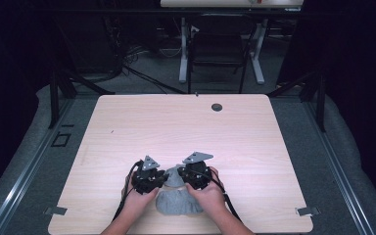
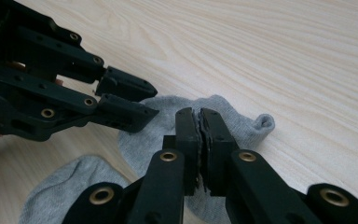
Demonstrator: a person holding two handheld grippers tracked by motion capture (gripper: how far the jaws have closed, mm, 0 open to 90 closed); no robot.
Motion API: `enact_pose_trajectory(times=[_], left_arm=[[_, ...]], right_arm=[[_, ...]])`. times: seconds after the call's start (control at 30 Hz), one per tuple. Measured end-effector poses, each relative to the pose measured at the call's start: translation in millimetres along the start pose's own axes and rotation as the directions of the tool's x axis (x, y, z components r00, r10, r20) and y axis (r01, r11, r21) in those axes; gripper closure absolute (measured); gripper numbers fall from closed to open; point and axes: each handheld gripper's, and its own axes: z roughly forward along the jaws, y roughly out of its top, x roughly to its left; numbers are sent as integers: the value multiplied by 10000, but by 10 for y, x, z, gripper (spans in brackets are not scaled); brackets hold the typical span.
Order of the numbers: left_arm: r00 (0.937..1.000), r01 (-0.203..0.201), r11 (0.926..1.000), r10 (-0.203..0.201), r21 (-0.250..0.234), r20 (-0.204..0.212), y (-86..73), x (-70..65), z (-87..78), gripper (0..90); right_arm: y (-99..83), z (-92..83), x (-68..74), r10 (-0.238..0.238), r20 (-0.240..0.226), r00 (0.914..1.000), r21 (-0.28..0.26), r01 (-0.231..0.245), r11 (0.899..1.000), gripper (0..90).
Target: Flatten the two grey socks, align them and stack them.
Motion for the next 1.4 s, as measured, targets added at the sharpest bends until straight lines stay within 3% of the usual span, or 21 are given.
enact_pose_trajectory(times=[0.03, 0.17, 0.23, 0.7, 1.0, 1.4], left_arm=[[10000, -31, 10000, 31, 30, -49, 1, 5, 0, 840], [9999, 46, 10000, -47, -23, -119, 0, 11, -4, 871], [9999, -57, 10000, 57, 4, -108, 2, 31, -18, 877], [9992, 219, 9997, -223, -115, -318, -16, 113, -80, 879], [9988, 204, 9998, -206, -35, -441, -27, 119, -69, 879], [9992, 134, 9999, -133, 19, -381, -70, 118, -46, 872]], right_arm=[[0, -4, -4, 5, -2, 10000, 11, -5, 10000, 865], [-1, -22, -20, 26, -7, 10000, -96, -26, 10000, 865], [-1, -30, -22, 70, -11, 10000, -106, -70, 9999, 865], [-70, -166, -167, 258, 242, 9994, -395, -248, 9989, 862], [-274, -231, -351, 602, 554, 9966, -4, -602, 9982, 859], [-433, -210, -457, 941, 596, 9938, 536, -973, 9938, 803]])
